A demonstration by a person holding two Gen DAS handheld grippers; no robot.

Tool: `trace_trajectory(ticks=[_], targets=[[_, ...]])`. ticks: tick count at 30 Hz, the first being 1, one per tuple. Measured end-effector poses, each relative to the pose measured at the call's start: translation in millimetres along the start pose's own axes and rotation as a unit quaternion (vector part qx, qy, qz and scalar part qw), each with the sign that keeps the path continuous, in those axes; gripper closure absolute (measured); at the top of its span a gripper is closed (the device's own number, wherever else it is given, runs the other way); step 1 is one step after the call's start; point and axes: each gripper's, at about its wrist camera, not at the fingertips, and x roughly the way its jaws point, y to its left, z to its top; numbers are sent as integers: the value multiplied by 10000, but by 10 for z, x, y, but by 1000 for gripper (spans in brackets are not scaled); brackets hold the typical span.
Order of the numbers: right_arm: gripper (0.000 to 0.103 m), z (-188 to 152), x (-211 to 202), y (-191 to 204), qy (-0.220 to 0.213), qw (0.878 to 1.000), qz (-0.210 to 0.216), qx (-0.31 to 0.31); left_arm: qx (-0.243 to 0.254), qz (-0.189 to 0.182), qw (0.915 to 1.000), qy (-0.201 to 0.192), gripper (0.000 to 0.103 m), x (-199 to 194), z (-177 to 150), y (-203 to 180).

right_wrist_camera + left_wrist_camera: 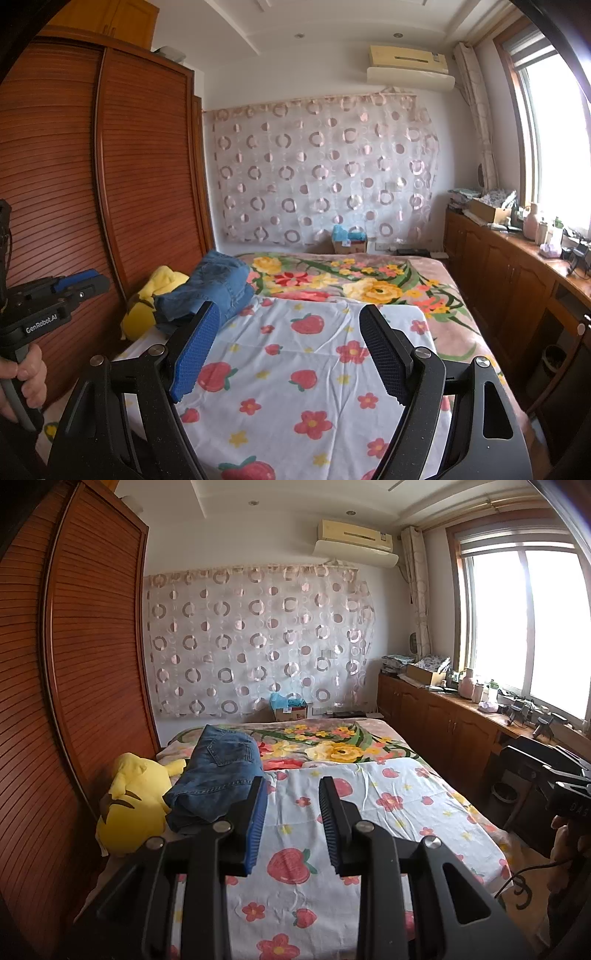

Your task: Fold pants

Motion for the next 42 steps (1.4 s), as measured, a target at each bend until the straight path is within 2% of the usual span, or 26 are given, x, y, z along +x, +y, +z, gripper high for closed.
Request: trace_trajectory(ticks=[42], targets=[[23, 1, 35, -36, -4, 10000, -14, 10, 0, 14, 10000, -4, 74, -6, -10, 7]])
